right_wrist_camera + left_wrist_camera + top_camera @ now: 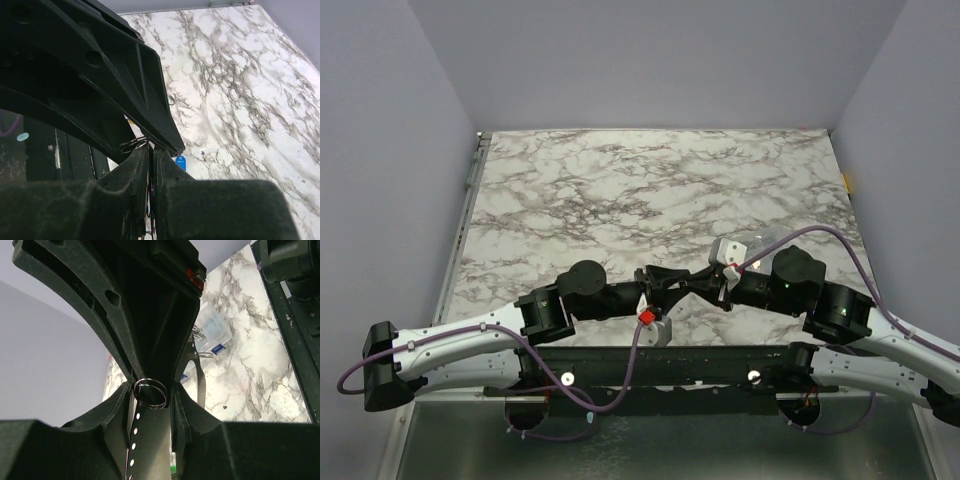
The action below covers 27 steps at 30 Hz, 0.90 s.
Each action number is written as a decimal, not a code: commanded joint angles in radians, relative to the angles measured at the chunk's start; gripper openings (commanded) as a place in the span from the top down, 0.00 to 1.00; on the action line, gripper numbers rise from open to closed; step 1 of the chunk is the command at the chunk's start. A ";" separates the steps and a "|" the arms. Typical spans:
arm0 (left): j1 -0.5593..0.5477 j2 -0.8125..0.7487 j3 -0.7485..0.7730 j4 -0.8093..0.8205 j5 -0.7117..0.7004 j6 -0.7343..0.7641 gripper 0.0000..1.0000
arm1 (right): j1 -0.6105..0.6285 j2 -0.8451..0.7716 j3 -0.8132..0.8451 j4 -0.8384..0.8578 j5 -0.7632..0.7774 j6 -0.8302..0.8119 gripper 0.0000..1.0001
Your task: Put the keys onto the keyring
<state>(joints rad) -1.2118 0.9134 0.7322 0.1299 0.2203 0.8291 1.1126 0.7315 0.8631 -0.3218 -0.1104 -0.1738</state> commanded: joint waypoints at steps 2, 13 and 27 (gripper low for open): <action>0.001 -0.018 0.019 -0.015 -0.034 0.013 0.85 | 0.008 -0.017 -0.022 0.045 -0.071 -0.045 0.99; 0.001 -0.066 0.006 -0.040 -0.042 0.020 0.79 | 0.007 -0.058 -0.087 0.058 -0.075 -0.123 0.99; 0.001 -0.123 -0.007 -0.049 -0.075 -0.012 0.75 | 0.007 -0.069 -0.124 0.059 -0.109 -0.198 0.99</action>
<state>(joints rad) -1.2217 0.8528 0.7269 0.0582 0.2169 0.8280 1.1137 0.6914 0.7719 -0.2005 -0.1886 -0.3248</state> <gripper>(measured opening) 0.340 0.114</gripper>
